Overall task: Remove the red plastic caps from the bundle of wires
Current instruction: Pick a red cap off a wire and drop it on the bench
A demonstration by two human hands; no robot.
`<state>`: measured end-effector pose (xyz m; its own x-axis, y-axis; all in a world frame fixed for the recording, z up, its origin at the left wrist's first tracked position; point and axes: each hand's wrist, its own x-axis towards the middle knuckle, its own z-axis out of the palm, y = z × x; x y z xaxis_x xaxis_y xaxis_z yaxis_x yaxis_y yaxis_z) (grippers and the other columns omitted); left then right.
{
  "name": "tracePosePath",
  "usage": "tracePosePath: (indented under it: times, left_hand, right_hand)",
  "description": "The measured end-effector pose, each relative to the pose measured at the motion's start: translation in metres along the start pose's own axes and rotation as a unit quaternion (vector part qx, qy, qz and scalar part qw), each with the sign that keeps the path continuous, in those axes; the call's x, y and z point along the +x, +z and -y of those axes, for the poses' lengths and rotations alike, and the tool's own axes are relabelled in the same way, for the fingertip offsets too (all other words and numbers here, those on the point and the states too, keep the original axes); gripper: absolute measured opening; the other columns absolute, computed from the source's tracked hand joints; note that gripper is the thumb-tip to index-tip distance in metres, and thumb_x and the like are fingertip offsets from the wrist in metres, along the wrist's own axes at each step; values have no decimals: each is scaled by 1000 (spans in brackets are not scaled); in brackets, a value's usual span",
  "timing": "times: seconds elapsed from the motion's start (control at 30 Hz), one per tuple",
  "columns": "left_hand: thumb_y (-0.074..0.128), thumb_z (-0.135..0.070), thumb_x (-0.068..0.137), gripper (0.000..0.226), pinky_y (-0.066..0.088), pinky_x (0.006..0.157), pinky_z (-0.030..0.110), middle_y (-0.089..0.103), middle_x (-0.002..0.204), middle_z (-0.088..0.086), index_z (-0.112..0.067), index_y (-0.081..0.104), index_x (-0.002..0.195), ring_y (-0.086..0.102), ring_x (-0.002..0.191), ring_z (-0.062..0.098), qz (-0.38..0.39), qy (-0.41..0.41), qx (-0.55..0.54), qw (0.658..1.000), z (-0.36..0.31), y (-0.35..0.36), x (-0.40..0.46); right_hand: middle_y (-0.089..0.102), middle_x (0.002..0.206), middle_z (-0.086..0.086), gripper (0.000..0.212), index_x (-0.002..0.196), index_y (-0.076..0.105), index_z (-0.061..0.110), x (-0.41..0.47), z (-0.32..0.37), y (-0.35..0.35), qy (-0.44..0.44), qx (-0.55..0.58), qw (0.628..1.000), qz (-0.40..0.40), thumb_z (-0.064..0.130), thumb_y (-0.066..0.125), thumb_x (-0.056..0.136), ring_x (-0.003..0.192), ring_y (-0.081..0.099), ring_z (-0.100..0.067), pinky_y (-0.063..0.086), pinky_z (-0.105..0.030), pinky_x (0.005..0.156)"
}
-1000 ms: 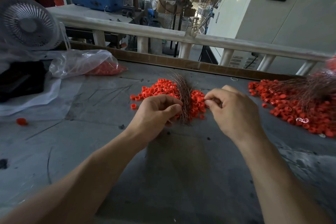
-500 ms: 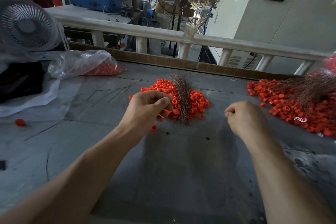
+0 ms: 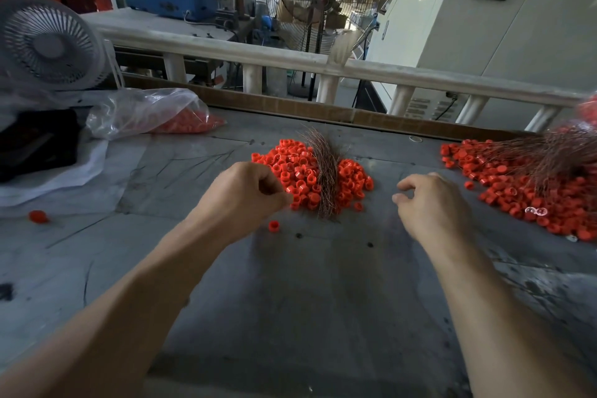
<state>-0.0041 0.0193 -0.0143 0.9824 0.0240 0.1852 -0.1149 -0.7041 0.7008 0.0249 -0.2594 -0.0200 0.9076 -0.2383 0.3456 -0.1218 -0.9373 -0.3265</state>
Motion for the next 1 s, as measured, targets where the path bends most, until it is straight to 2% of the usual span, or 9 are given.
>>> tracePosePath:
  times: [0.1, 0.2, 0.37, 0.5, 0.57, 0.63, 0.77, 0.87, 1.0]
  left_hand:
    - [86, -48, 65, 28, 48, 54, 26, 69, 67, -9, -26, 70, 71, 61, 61, 8, 66, -12, 54, 996, 1, -7, -2]
    - [91, -43, 60, 29, 43, 55, 26, 67, 70, -11, -28, 70, 74, 60, 64, 6, 94, -22, 74, 993, 2, -5, -3]
    - [85, -34, 71, 16, 40, 55, 21, 65, 70, -16, -29, 70, 69, 59, 67, 0, 69, 15, 89, 994, 4, -1, -1]
    - [77, -20, 80, 8, 46, 57, 18, 69, 73, -13, -27, 74, 80, 61, 64, 0, 18, 19, 17, 1000, 1, 5, -1]
    - [77, -16, 80, 11, 54, 60, 25, 71, 73, -9, -26, 75, 85, 66, 63, 9, -3, 5, -36, 999, -1, 6, -1]
    - [77, -13, 81, 11, 59, 63, 32, 72, 73, -5, -23, 75, 85, 69, 60, 14, -13, 4, -75, 997, -2, 6, 0]
    - [77, -12, 82, 11, 59, 69, 37, 71, 74, -7, -22, 74, 84, 64, 59, 11, -29, 13, -107, 994, -4, 7, 0]
    - [75, -10, 84, 10, 60, 71, 44, 72, 74, -3, -20, 74, 86, 69, 68, 20, -21, 20, -131, 991, -5, 9, 0]
    - [75, -15, 84, 8, 60, 66, 42, 70, 68, -6, -23, 74, 84, 69, 65, 21, -15, 45, -148, 988, -8, 13, -2]
  right_hand:
    - [73, 105, -1, 8, 98, 77, 25, -6, 12, -2, -51, 76, 996, -16, 25, 72, 91, 102, 67, -27, 53, -34, 81]
    - [79, 93, 5, 5, 92, 78, 27, -16, 27, -2, -81, 154, 984, 34, 26, 76, 88, 92, 71, -21, 57, -40, 85]
    - [76, 82, 8, 4, 89, 76, 28, -28, 45, 7, -114, 181, 976, 46, 32, 75, 90, 82, 70, -18, 57, -39, 79]
    - [66, 60, 10, 27, 77, 71, 29, -31, 48, 8, -103, 192, 973, 78, 55, 76, 82, 56, 60, -8, 47, -29, 56]
    - [67, 62, 12, 32, 75, 70, 32, -33, 48, 7, -106, 166, 974, 115, 63, 78, 74, 59, 61, -3, 48, -27, 55]
    - [69, 68, 14, 25, 76, 71, 33, -35, 49, 6, -116, 138, 976, 122, 55, 81, 76, 68, 64, -4, 53, -29, 62]
    - [68, 66, 13, 14, 77, 71, 31, -36, 52, 2, -148, 135, 976, 82, 42, 78, 83, 64, 62, -6, 50, -29, 59]
    - [65, 62, 14, 14, 78, 70, 29, -38, 52, -2, -166, 130, 976, 50, 40, 76, 84, 58, 58, -4, 44, -26, 55]
    - [68, 74, 12, 12, 80, 70, 26, -41, 56, -10, -210, 147, 966, 13, 34, 75, 87, 68, 60, -9, 48, -30, 62]
